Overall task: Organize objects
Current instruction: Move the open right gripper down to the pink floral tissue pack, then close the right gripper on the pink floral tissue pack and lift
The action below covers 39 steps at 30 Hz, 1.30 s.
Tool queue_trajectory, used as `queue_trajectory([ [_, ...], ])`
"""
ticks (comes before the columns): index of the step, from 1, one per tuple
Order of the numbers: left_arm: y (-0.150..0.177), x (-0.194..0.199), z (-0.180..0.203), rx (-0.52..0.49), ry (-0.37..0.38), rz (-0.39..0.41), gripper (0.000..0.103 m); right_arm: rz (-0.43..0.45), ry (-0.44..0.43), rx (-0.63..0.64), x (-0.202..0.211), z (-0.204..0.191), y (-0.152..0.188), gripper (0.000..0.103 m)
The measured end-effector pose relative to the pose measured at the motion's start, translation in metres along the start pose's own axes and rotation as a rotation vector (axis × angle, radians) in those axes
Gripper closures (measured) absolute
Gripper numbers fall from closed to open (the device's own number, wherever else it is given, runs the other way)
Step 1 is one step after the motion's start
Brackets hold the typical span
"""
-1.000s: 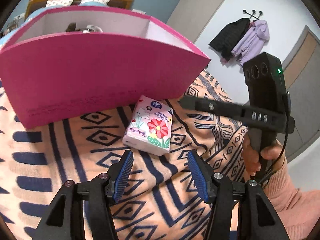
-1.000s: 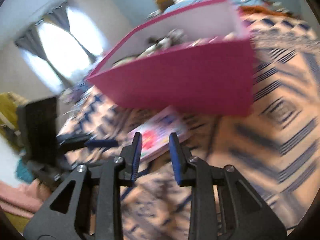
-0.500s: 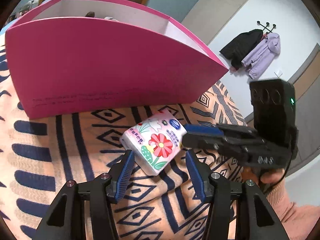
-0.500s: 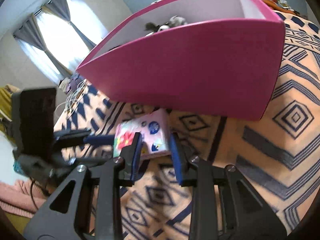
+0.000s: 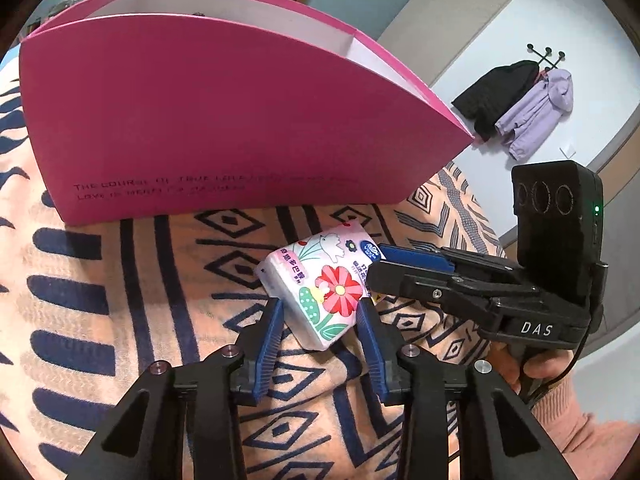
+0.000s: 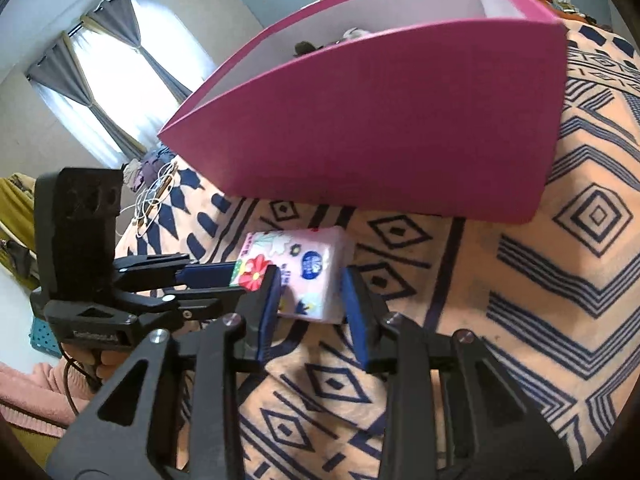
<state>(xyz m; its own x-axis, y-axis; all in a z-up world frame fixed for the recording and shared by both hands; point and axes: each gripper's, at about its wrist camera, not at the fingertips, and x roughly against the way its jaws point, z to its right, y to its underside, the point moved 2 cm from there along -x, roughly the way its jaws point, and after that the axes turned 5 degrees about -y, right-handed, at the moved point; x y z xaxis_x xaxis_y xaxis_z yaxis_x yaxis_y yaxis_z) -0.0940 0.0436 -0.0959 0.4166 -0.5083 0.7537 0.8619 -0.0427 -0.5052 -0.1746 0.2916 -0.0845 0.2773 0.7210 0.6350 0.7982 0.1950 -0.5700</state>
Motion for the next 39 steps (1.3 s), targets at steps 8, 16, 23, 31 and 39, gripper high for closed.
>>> queue_trajectory([
  [8,0.001,0.002,0.002,-0.013,0.002,0.012,0.065,0.010,0.015,0.009,0.007,-0.006,0.004,0.068],
  [16,-0.001,0.015,0.007,-0.037,-0.006,0.047,0.065,0.049,0.012,0.026,0.021,-0.019,0.005,0.068],
  [23,-0.003,0.029,0.013,-0.057,-0.015,0.089,0.065,0.082,0.008,0.046,0.034,-0.030,0.003,0.068],
  [31,-0.004,0.040,0.018,-0.078,-0.020,0.116,0.065,0.109,0.008,0.061,0.041,-0.039,0.001,0.068],
  [39,-0.006,0.048,0.027,-0.092,-0.019,0.137,0.065,0.130,0.007,0.075,0.045,-0.047,-0.002,0.068],
])
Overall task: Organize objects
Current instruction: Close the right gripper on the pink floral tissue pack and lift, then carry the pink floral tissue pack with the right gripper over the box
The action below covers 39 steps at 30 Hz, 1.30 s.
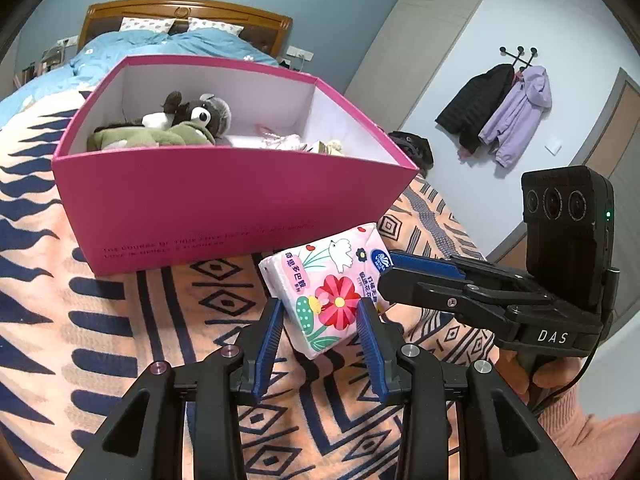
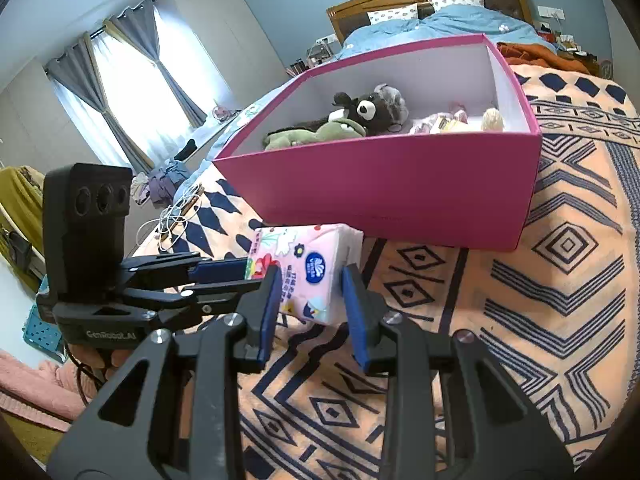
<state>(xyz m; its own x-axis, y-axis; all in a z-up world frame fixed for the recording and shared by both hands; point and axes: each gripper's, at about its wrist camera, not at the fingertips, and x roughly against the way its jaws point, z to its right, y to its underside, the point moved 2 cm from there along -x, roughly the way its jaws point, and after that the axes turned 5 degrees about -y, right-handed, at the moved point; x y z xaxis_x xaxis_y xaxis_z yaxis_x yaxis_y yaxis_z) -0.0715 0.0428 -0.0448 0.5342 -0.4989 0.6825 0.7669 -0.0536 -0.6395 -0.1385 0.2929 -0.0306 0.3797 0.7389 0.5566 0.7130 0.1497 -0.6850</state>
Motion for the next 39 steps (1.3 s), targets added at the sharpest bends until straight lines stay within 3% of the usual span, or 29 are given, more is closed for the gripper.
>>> queue_trajectory([
  [39,-0.068,0.035,0.002,-0.070,-0.053,0.154,0.065,0.145,-0.020,0.075,0.014,-0.018,-0.071,0.067],
])
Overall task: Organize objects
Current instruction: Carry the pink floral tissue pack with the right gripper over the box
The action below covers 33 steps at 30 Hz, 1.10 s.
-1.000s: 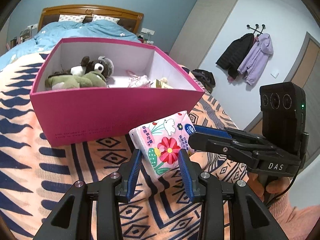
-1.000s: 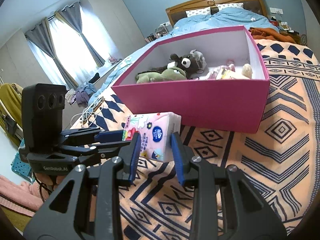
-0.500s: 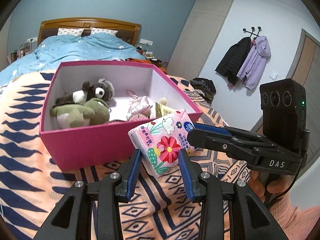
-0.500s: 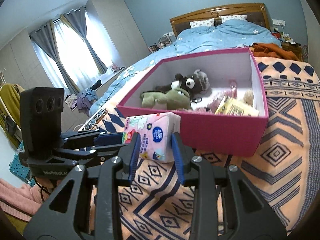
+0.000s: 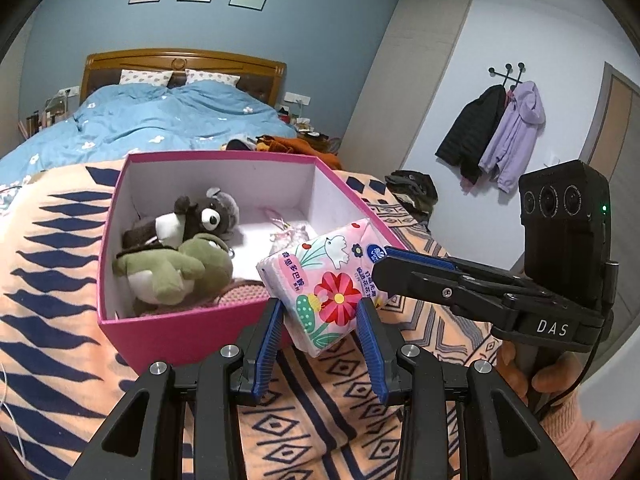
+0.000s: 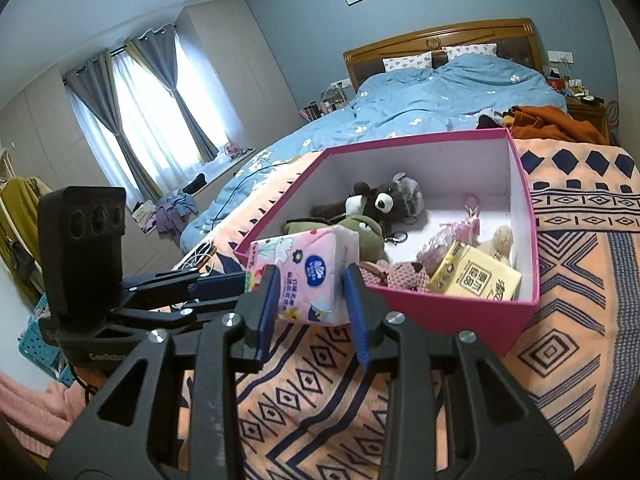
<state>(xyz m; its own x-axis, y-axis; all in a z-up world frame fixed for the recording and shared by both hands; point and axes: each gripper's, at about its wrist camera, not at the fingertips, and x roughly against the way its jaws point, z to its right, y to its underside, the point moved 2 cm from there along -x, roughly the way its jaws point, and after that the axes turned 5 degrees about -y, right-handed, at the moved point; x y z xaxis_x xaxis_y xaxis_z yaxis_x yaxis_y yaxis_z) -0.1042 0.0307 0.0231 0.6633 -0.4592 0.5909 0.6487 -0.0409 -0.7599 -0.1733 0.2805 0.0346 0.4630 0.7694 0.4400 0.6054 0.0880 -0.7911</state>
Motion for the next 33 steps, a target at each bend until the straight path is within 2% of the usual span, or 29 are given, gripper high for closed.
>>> queue_trajectory([
  [16,-0.020,-0.011,-0.010,0.000,-0.028,0.020,0.065,0.012,0.008,-0.013,-0.013,0.011,-0.018,0.067],
  [33,-0.028,-0.028,-0.021,0.010,-0.061,0.001,0.065,-0.009,0.019,-0.037,-0.031,0.024,-0.024,0.067],
])
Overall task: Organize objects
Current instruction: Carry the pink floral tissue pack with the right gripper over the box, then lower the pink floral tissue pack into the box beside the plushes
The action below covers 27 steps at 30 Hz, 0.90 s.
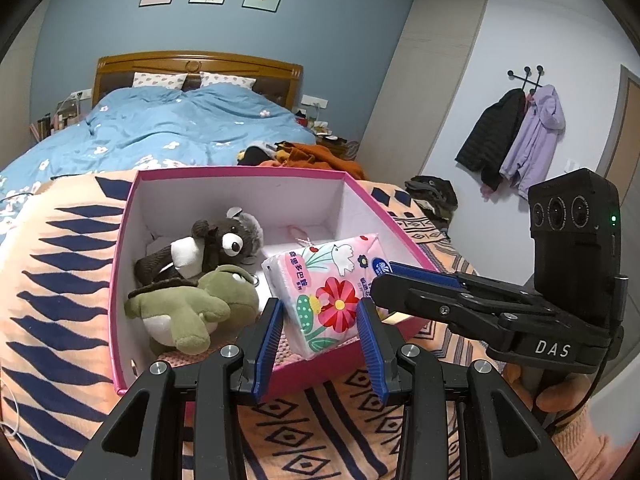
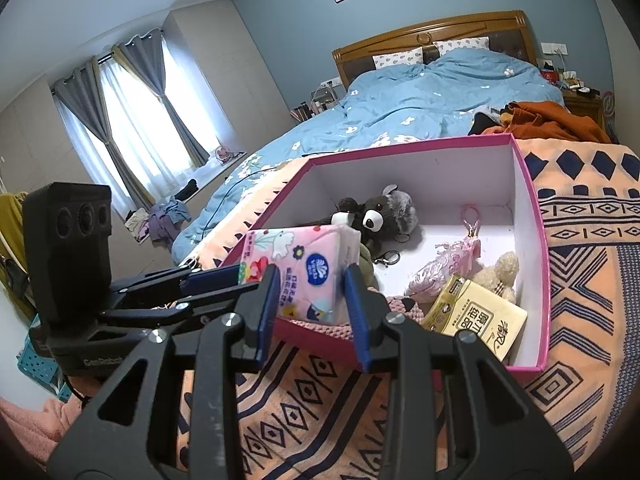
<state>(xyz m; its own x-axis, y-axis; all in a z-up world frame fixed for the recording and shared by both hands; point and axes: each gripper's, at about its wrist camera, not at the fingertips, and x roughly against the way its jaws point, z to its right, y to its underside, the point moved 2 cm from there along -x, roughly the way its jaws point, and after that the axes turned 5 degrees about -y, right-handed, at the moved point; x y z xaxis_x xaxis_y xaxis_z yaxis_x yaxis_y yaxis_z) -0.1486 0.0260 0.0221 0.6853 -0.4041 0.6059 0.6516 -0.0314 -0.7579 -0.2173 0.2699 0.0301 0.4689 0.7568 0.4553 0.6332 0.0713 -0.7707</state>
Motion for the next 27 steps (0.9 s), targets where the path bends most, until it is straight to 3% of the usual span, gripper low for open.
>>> queue_trajectory([
  [27,0.002,-0.034,-0.013,0.027,-0.037,-0.069,0.065,-0.067,0.032,-0.053,-0.031,0.022,0.003,0.067],
])
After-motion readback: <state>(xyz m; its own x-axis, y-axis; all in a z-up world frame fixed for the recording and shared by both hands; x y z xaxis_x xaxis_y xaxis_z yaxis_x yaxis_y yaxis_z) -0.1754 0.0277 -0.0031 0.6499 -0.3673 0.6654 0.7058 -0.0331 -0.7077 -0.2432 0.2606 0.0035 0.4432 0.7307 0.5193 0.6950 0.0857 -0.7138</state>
